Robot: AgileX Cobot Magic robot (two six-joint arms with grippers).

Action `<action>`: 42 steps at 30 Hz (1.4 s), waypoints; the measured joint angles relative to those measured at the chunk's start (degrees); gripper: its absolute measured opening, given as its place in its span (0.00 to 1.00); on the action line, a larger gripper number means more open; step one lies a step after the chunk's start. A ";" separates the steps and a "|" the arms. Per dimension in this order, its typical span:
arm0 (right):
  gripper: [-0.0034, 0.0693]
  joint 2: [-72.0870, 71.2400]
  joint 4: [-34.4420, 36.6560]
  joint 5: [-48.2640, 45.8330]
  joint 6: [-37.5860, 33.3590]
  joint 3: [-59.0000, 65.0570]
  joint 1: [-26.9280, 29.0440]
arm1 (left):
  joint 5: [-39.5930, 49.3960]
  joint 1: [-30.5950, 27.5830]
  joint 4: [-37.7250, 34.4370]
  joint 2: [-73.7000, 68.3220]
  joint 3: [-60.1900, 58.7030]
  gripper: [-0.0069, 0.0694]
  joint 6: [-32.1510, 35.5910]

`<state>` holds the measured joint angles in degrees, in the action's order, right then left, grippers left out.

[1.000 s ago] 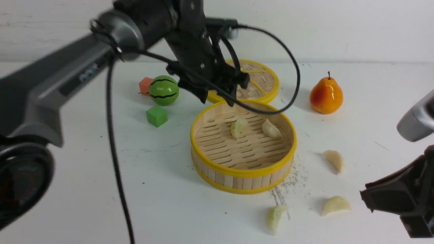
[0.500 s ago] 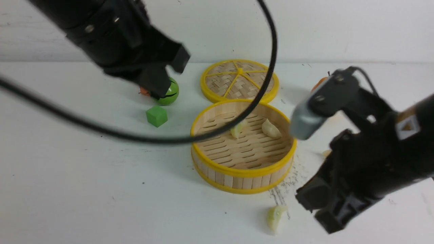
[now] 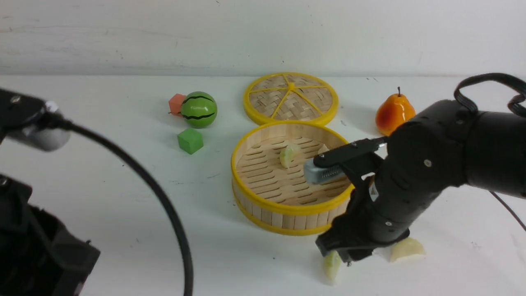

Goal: Put the dumplings into the steamer on the white table.
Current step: 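Reach for and grasp a dumpling lying on the table beside the steamer, then place the dumpling in the bamboo steamer basket with the right gripper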

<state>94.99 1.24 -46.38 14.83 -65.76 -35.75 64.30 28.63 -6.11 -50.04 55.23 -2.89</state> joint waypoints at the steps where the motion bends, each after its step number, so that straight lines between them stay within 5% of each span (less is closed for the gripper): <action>1: 0.66 0.63 0.00 1.37 1.09 -0.05 0.00 | -0.12 0.00 -0.14 0.87 -0.91 0.07 0.00; 5: 0.87 3.60 0.84 5.75 5.13 -0.11 0.00 | -0.53 0.00 -0.73 4.51 -4.15 0.07 -0.01; 9: 0.90 7.68 1.06 6.87 8.05 -0.11 0.00 | -1.06 0.00 -0.98 6.92 -6.05 0.07 -0.01; 12: 0.85 10.77 1.06 7.30 10.15 -0.11 0.00 | -1.38 0.00 -1.04 7.92 -6.66 0.07 -0.01; 17: 0.61 12.60 -0.06 8.79 12.56 -0.30 0.00 | -1.60 0.00 -1.08 8.28 -6.86 0.07 -0.01; 21: 0.31 12.61 -1.24 8.79 12.81 -0.42 0.00 | -1.60 0.00 -1.16 8.28 -6.86 0.07 -0.01; 33: 0.32 6.93 -1.24 -0.78 0.54 -17.65 -2.25 | -3.06 0.00 -1.52 8.28 -6.86 0.07 -0.01; 42: 0.32 21.25 -5.64 -1.23 0.17 -37.44 -2.20 | -4.24 0.00 -2.03 8.28 -7.03 0.08 -0.01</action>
<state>116.24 -4.40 -47.61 15.01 -103.20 -37.95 60.06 28.63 -8.13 -41.77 48.20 -2.91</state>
